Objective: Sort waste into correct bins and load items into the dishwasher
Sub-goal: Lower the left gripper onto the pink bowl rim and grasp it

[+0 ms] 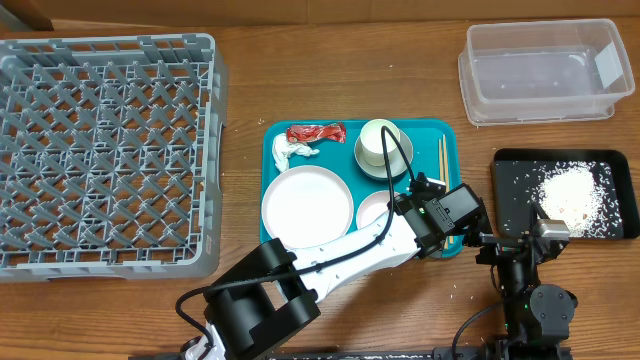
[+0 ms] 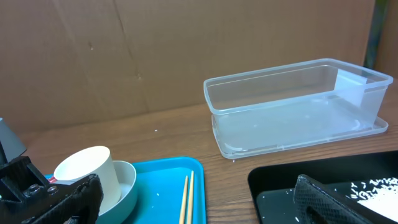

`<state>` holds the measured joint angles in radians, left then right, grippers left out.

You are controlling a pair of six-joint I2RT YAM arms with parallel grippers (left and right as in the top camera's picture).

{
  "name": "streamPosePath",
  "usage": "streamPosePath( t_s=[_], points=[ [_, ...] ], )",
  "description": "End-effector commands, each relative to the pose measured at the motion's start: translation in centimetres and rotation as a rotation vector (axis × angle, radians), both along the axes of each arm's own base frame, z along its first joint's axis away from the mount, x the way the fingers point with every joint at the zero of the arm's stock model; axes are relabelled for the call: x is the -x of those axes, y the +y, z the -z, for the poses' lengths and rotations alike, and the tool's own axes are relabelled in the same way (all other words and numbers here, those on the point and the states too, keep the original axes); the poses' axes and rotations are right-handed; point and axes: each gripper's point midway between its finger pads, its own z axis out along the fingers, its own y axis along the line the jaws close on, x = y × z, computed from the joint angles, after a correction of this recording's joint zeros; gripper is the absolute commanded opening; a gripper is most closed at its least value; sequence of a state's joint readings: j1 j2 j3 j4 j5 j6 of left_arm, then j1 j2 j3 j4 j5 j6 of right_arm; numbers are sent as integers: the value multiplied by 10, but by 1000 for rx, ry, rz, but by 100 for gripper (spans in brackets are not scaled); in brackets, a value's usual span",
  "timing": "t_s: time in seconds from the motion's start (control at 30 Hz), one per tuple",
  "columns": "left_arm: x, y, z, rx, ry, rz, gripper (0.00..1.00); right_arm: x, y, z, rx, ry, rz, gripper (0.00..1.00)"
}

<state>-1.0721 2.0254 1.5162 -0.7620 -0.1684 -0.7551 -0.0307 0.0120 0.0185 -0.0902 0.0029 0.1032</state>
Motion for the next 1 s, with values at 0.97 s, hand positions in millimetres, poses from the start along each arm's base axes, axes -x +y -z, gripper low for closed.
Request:
streamPosePath(
  t_s=[0.97],
  points=[
    [14,4,17,-34,71,32,51,0,1,2,7,-4,-7,100]
  ],
)
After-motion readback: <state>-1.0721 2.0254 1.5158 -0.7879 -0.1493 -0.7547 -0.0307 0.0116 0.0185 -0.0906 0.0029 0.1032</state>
